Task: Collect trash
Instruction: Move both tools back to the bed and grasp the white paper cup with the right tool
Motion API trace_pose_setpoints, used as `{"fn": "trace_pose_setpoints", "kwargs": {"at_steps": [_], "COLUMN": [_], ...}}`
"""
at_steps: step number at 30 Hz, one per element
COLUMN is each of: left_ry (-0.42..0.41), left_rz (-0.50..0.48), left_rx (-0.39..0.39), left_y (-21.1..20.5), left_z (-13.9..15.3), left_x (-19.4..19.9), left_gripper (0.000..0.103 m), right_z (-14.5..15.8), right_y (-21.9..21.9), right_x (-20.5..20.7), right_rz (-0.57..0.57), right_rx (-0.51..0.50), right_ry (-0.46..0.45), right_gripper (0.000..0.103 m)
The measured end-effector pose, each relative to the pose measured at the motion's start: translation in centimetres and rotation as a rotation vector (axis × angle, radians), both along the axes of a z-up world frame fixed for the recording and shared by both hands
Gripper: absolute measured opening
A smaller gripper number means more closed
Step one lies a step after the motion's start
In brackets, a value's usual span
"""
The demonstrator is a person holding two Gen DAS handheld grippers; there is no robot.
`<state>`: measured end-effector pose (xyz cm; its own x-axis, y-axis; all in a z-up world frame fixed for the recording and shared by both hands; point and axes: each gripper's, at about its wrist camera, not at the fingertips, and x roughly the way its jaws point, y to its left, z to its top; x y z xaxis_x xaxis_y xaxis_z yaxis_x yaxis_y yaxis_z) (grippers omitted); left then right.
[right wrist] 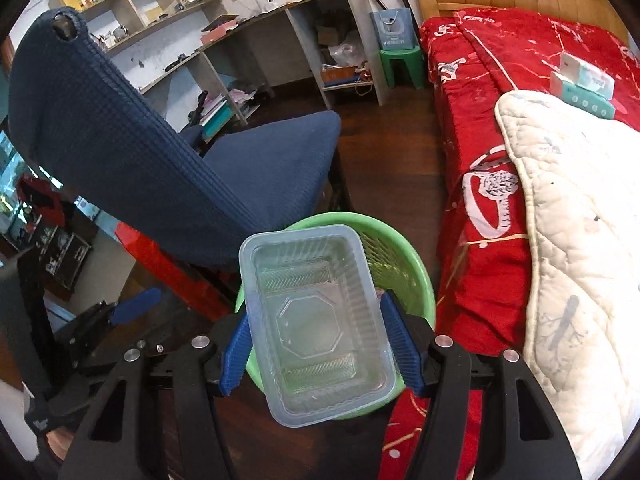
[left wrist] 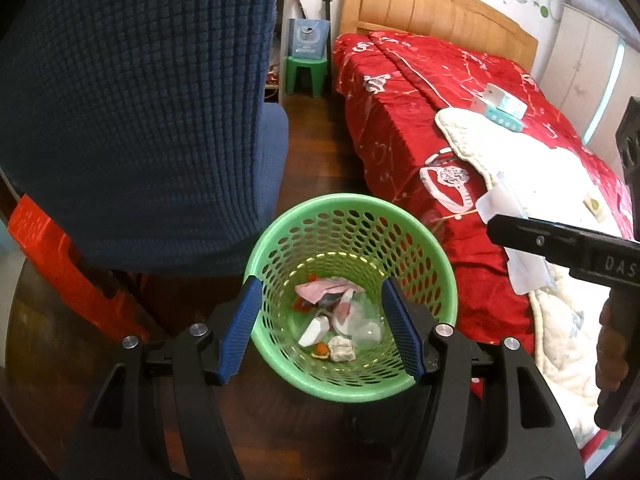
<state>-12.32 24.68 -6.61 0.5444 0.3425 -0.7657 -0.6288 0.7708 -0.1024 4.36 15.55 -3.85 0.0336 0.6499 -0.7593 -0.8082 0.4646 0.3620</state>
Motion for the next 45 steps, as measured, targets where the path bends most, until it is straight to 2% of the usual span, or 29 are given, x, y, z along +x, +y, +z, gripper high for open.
{"fn": "trace_pose_setpoints", "kwargs": {"at_steps": [2, 3, 11, 20, 24, 28, 33, 40, 45], "left_ry": [0.001, 0.002, 0.004, -0.013, -0.015, -0.018, -0.003, -0.009, -0.014], "left_rz": [0.004, 0.005, -0.005, -0.073, -0.131, -0.207, -0.286, -0.361, -0.428], "left_rx": [0.001, 0.002, 0.009, 0.004, -0.015, -0.051, -0.059, -0.082, -0.083], "left_y": [0.0, 0.0, -0.6, -2.9, -4.4, -6.2, -8.9, -12.2, -15.1], "left_z": [0.0, 0.0, 0.5, 1.7, 1.9, 2.0, 2.0, 2.1, 2.4], "left_x": [-0.1, 0.0, 0.6, 3.7, 5.8, 8.3, 11.6, 16.5, 21.3], "left_gripper": [0.062, 0.062, 0.066, 0.076, 0.079, 0.080, 0.080, 0.080, 0.080], "right_z": [0.0, 0.0, 1.0, 2.1, 2.6, 3.0, 3.4, 3.0, 2.6], "right_y": [0.0, -0.1, -2.3, -9.0, -13.2, -17.8, -23.3, -30.7, -34.4], "right_x": [0.0, 0.1, 0.2, 3.5, 5.9, 8.7, 12.5, 19.5, 24.3], "right_rz": [-0.007, -0.008, -0.026, -0.144, -0.221, -0.307, -0.404, -0.543, -0.610], "right_rx": [0.007, 0.015, 0.027, 0.017, 0.001, -0.032, -0.088, -0.132, -0.168], "right_ry": [0.010, 0.015, -0.021, -0.057, -0.084, -0.124, -0.171, -0.191, -0.211], "right_gripper": [0.068, 0.069, 0.069, 0.069, 0.069, 0.069, 0.069, 0.069, 0.069]}}
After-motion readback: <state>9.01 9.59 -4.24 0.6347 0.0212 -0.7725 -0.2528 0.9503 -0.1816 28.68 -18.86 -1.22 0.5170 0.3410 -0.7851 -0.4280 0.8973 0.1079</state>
